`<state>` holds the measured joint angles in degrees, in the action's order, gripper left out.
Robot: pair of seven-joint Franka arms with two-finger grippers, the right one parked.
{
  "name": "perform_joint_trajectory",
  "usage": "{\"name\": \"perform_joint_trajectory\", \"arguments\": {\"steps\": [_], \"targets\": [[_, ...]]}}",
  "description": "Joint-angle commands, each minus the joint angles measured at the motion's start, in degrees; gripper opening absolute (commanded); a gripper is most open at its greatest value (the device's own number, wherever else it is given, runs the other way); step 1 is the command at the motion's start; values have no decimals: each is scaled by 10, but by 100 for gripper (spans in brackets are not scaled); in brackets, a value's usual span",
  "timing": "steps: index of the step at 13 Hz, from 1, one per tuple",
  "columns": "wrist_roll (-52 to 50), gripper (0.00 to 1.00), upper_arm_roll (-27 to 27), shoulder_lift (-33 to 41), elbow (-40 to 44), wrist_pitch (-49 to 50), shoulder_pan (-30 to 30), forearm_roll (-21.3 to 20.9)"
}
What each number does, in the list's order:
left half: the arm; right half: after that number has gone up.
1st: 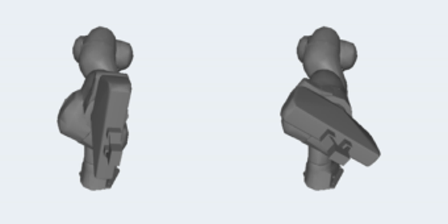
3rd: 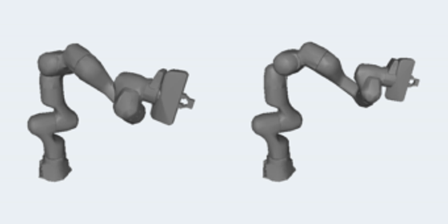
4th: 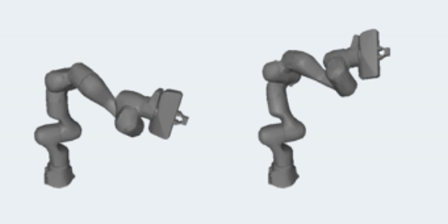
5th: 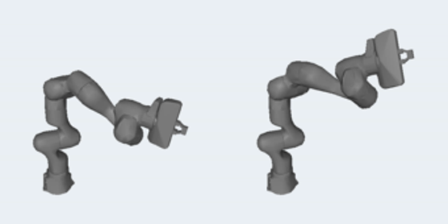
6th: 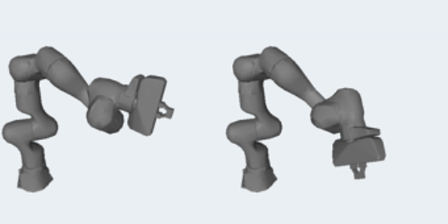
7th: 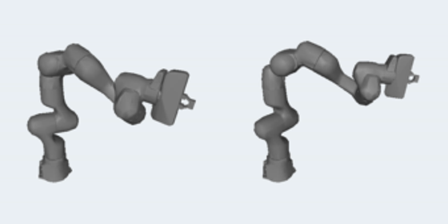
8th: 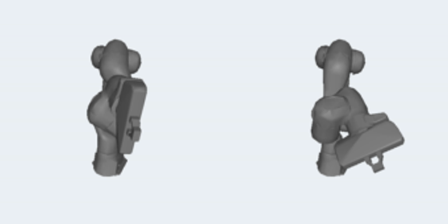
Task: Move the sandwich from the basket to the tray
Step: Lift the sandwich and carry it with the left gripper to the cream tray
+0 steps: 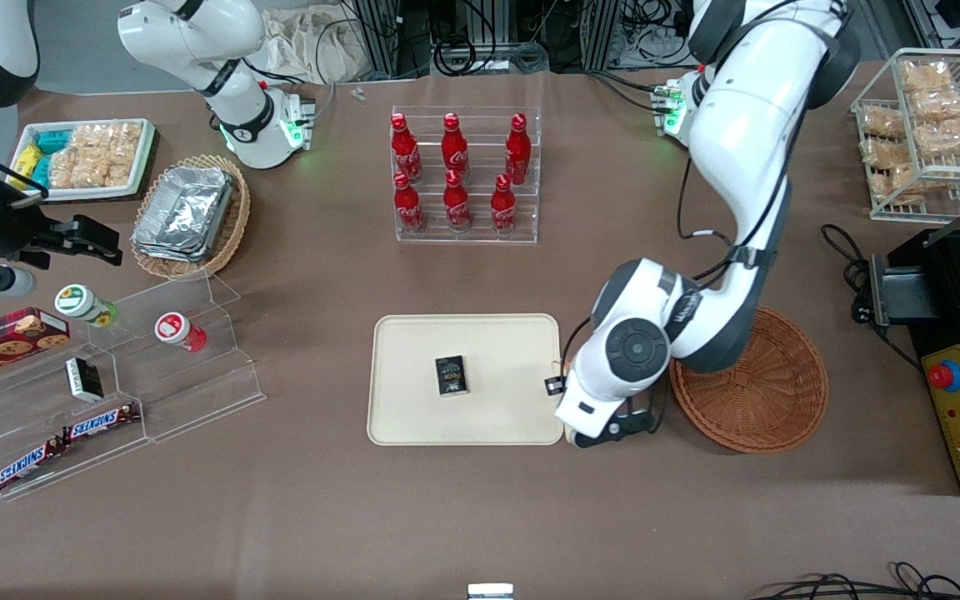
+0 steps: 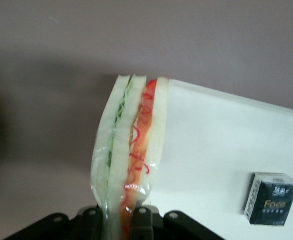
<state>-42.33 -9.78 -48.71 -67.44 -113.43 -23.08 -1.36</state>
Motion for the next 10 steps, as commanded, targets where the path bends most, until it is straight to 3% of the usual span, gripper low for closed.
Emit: {"name": "perform_joint_trajectory", "arguments": {"steps": [1,4,5,6,10], "targets": [[11,0,5,-35,29,-20,-44,-1],[11,0,6,-50,27,-37,-66,-2],[10,38,6,-50,24,-38,-69,-13],[12,97,6,-49,20,-37,-68,-30],[-13,100,8,-5,9,-29,-63,-45]]}}
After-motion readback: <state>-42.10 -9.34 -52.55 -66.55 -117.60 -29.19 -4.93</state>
